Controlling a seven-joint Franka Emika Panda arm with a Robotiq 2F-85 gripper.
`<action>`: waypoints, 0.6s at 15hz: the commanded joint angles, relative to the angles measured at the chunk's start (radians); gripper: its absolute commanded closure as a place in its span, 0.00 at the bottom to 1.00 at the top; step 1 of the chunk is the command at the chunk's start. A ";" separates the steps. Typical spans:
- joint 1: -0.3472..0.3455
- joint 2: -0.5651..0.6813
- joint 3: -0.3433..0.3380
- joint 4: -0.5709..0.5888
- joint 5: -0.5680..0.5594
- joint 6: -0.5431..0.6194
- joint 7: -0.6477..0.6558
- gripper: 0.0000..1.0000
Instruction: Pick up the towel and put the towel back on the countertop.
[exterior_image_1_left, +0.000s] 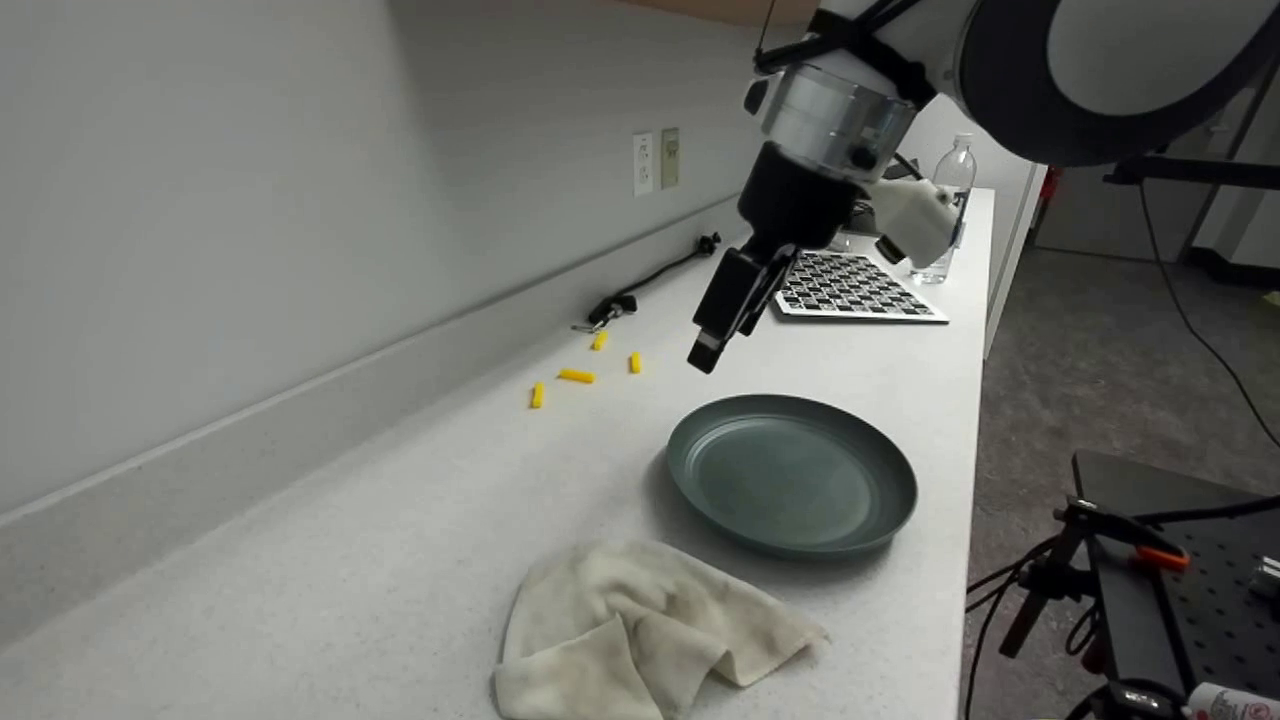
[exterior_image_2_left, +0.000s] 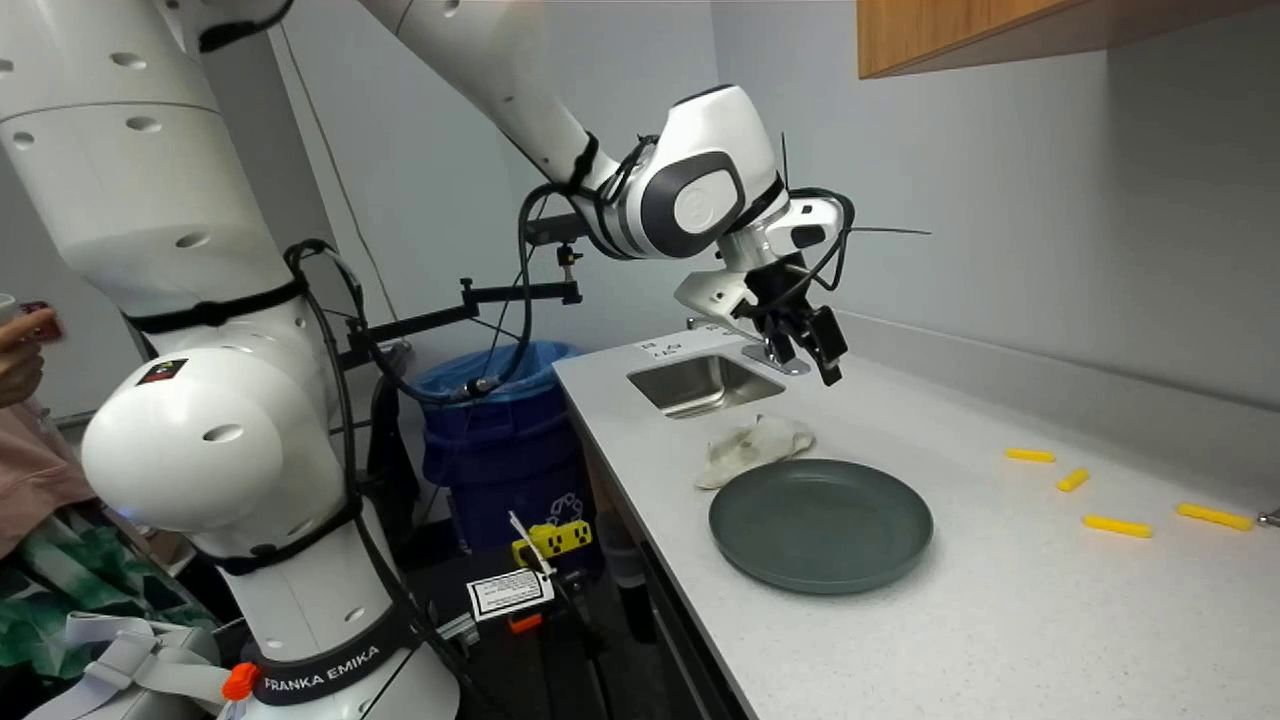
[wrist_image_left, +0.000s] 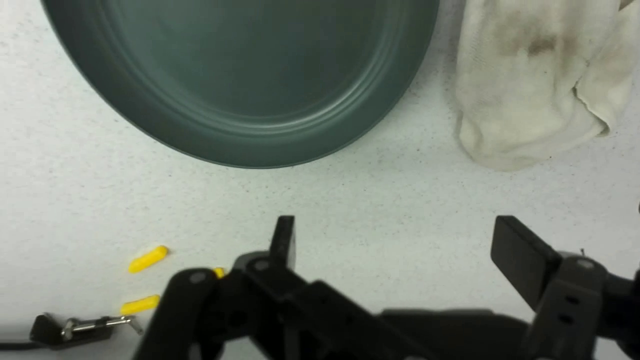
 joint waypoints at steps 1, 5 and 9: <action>0.002 -0.169 -0.028 -0.116 0.010 -0.035 -0.018 0.00; -0.003 -0.317 -0.033 -0.221 0.009 -0.041 0.001 0.00; -0.004 -0.277 -0.028 -0.203 0.006 -0.003 -0.004 0.00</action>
